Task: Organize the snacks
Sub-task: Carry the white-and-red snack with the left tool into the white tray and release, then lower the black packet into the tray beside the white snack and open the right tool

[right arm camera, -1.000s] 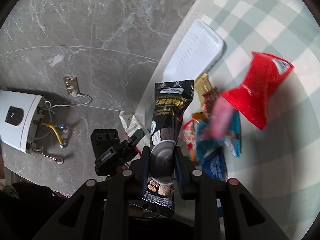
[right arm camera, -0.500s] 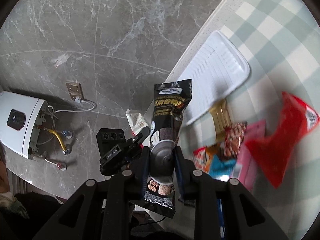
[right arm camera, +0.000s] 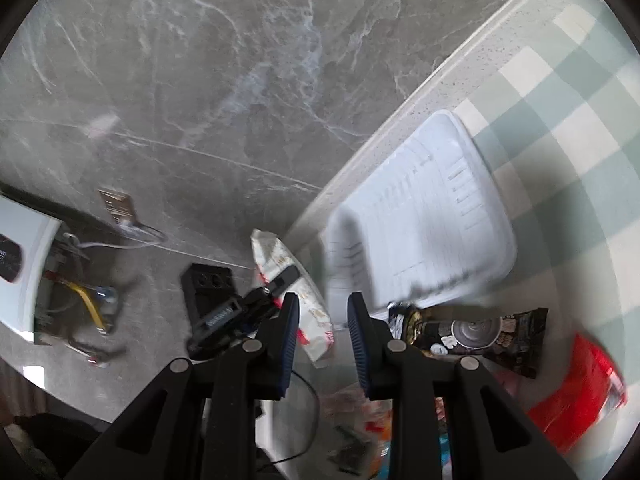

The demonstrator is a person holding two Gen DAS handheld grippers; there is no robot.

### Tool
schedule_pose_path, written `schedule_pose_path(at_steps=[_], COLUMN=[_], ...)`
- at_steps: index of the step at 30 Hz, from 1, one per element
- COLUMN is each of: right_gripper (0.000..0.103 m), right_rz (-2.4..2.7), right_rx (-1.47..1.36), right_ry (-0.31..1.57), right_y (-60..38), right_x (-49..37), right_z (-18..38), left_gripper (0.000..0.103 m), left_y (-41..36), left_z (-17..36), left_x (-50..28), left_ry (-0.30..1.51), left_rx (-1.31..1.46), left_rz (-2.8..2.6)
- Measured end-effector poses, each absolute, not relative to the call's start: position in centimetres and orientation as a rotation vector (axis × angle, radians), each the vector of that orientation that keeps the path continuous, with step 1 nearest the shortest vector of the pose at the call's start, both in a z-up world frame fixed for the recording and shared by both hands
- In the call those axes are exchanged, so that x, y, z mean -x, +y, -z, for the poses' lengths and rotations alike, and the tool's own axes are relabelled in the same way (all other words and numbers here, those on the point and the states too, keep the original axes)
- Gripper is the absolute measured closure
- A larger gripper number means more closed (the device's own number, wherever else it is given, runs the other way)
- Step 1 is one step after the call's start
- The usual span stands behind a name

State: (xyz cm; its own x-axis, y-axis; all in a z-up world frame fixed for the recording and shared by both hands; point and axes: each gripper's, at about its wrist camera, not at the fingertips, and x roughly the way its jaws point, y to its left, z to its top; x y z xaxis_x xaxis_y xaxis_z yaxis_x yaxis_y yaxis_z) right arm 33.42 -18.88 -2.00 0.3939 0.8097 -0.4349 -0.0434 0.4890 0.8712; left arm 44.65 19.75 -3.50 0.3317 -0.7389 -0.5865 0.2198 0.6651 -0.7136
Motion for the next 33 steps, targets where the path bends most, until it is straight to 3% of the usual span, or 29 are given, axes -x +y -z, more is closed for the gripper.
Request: schedule_pose_path(at_steps=[3, 5, 6, 13, 22, 24, 25, 27, 29, 33], right_gripper=[0.066, 0.047, 0.045, 0.045, 0.045, 0.048, 0.058, 0.063, 0.077, 0.084], right_rz=[-0.615, -0.594, -0.584, -0.562, -0.575, -0.581, -0.594, -0.600, -0.605, -0.622], right_rx=[-0.722, -0.535, -0.455, 0.179, 0.498, 0.520, 0.518, 0.524, 0.490, 0.340], right_ry=[1.097, 1.143, 1.157, 1.214, 1.219, 1.204, 1.201, 1.196, 1.189, 1.177], right_y=[-17.3, -16.0, -15.5, -11.0, -8.6, -8.7, -8.8, -8.6, -8.6, -10.2], right_x=[-34.1, -34.1, -34.0, -32.0, -31.3, -31.3, -31.3, -31.4, -31.6, -32.0], right_z=[2.1, 2.2, 2.2, 3.7, 6.6, 6.8, 6.9, 6.8, 6.3, 4.6], left_gripper=[0.090, 0.090, 0.090, 0.089, 0.088, 0.088, 0.088, 0.088, 0.088, 0.088], left_y=[18.9, 18.3, 18.2, 18.5, 18.8, 18.8, 18.9, 19.1, 19.3, 20.2], left_z=[4.3, 4.8, 5.2, 6.7, 6.6, 6.7, 6.6, 6.6, 6.7, 6.6], left_x=[-46.0, -46.7, -47.1, -49.4, -51.3, -51.4, -50.9, -50.7, -50.3, -49.5], left_ry=[1.066, 1.073, 1.078, 1.074, 1.043, 1.042, 1.043, 1.044, 1.044, 1.036], left_rx=[0.525, 0.484, 0.467, 0.434, 0.428, 0.425, 0.424, 0.425, 0.429, 0.439], left_rz=[0.645, 0.613, 0.593, 0.525, 0.485, 0.480, 0.478, 0.475, 0.470, 0.466])
